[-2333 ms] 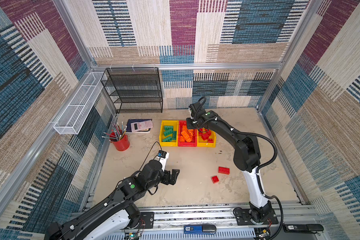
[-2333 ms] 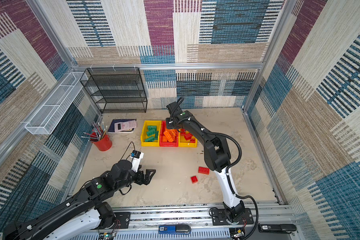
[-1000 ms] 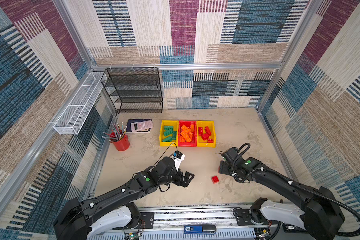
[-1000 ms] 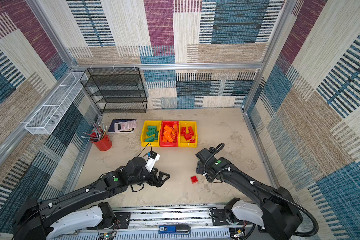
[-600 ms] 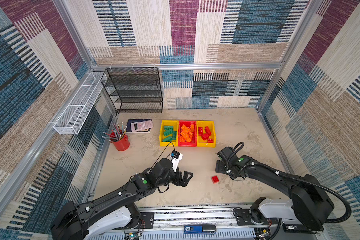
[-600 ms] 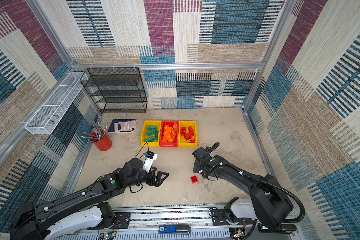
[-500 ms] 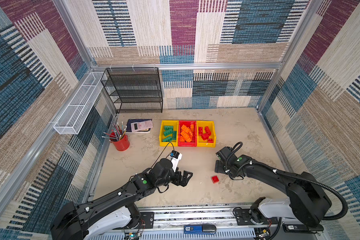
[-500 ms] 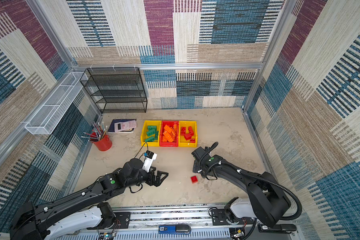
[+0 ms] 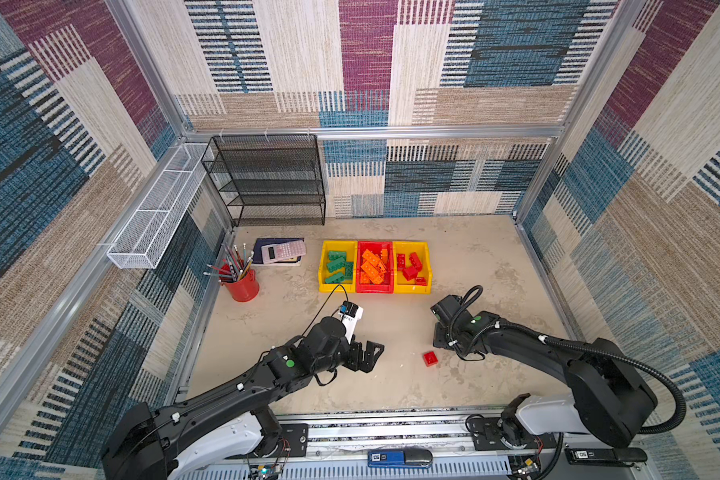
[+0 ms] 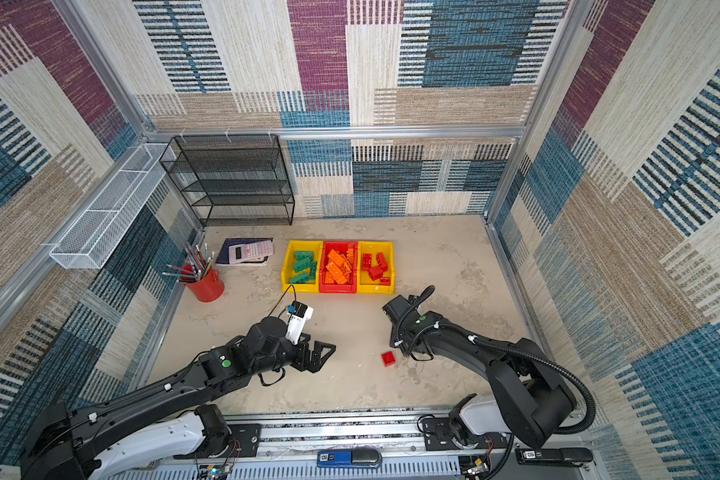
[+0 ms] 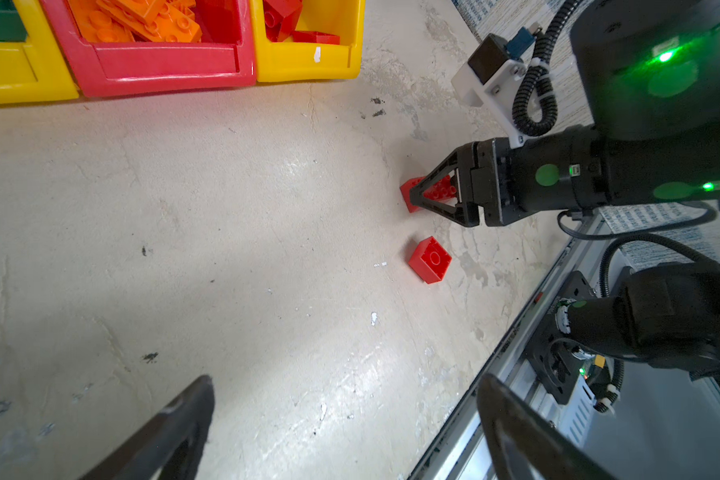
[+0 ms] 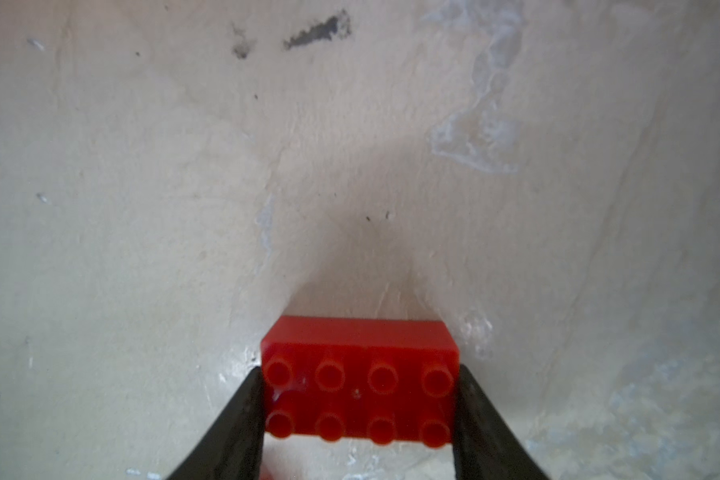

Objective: Sort the legos into containers by color
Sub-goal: 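Lower the right gripper onto the red 2x4 brick and grasp it, then carry the red brick with the right gripper into the red-brick yellow bin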

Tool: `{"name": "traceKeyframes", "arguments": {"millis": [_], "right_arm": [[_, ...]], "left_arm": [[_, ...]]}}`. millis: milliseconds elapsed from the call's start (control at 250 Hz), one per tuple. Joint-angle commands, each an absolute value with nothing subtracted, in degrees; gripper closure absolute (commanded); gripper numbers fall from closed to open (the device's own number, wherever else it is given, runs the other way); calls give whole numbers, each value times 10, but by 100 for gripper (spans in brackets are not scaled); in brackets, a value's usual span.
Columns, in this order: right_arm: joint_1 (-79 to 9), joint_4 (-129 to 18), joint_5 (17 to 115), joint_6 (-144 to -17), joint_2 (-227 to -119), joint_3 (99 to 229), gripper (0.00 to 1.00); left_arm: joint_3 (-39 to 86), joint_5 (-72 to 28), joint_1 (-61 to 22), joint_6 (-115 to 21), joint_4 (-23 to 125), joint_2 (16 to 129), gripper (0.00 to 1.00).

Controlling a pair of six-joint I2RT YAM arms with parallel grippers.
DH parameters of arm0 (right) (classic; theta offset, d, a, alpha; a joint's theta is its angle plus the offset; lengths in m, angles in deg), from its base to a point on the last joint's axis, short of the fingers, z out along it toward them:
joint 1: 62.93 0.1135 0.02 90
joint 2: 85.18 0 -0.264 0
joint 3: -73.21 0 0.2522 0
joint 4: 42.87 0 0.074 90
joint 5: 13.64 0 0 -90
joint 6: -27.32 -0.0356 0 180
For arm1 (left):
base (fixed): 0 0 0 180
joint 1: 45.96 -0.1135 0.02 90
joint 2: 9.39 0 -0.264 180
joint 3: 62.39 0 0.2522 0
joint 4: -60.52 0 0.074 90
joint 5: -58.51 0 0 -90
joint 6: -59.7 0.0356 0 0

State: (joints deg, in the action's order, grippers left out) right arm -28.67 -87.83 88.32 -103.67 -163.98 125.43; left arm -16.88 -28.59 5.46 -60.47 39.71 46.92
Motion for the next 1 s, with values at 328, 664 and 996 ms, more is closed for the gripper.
{"name": "traceKeyframes", "arguments": {"millis": [328,664,996], "right_arm": [[-303,-880,915,-948,-1677,1439,50],[-346,-884,894,-832,-1897,1701,50],[-367,-898,883,-798,-2017,1834,24]], "left_arm": [[-172,-343,54,-571,379,454,1],[-175,-403,53,-577,323,403,1],[-170,-444,53,-578,286,374,1]]}}
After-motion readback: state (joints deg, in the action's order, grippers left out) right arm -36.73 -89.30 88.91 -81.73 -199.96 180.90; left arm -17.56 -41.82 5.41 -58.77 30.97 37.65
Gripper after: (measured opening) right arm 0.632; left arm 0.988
